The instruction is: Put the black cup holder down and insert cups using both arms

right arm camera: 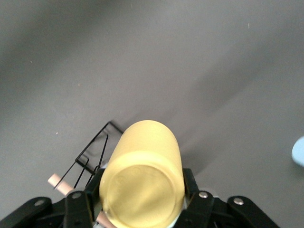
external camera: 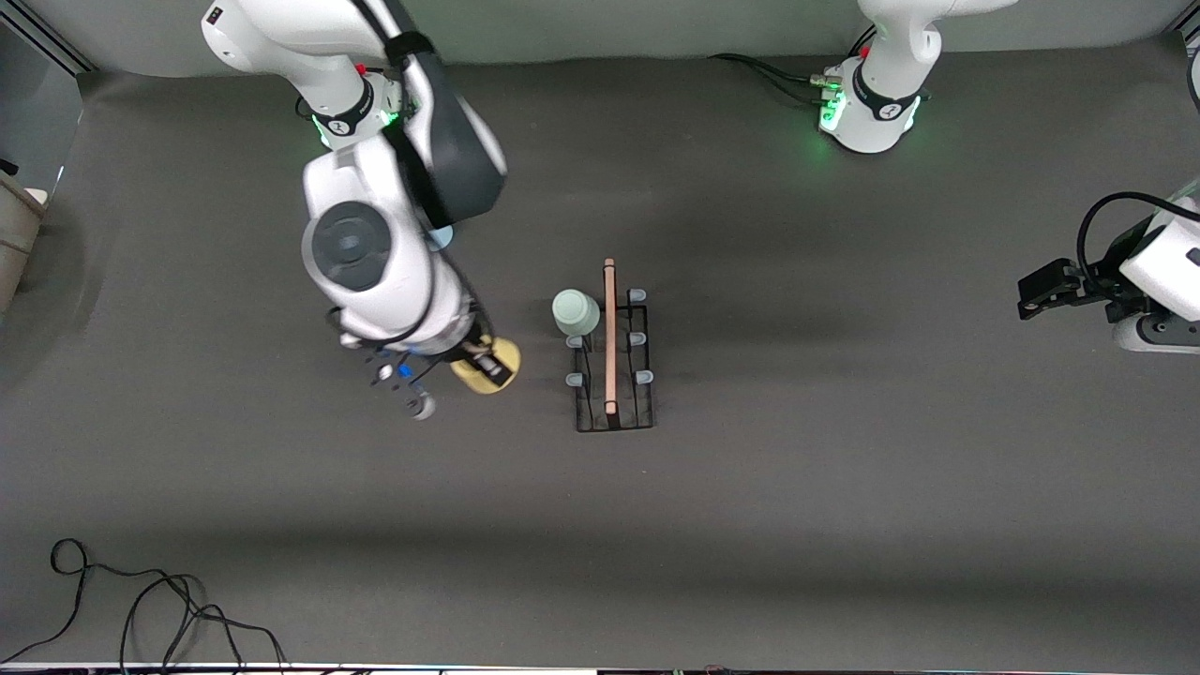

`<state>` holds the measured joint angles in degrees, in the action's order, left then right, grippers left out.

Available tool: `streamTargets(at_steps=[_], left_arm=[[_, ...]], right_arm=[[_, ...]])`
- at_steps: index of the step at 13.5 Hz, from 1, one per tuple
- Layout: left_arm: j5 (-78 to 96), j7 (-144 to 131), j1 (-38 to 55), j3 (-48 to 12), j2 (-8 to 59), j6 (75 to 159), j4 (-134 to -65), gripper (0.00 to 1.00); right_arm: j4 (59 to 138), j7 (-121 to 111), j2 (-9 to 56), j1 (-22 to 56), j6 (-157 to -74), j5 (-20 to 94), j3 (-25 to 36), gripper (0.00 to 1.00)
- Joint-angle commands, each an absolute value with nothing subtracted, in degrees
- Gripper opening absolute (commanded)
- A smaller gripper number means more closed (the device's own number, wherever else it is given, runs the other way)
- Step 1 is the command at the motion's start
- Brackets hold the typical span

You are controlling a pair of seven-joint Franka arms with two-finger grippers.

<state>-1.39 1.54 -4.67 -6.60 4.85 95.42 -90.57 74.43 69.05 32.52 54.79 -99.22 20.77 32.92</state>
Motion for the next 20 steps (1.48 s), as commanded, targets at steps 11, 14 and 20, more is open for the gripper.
streamTargets(at_steps=[11,14,20], left_arm=[[-1.58,1.50,-4.31,-6.42,5.10,94.48,-89.91,1.00],[-1.58,1.14,-4.22,-6.42,5.10,94.48,-89.82,1.00],[-1.58,0.88,-3.78,-6.42,5.01,94.48,-89.74,1.00]], right_arm=[[67.67,84.02,44.47,59.33,-108.80,20.04,32.78,0.26],[68.38,83.76,45.44,59.06,-112.14,20.13,31.55,0.26],[72.24,83.32,48.07,58.62,-119.26,21.53,29.18,0.31]])
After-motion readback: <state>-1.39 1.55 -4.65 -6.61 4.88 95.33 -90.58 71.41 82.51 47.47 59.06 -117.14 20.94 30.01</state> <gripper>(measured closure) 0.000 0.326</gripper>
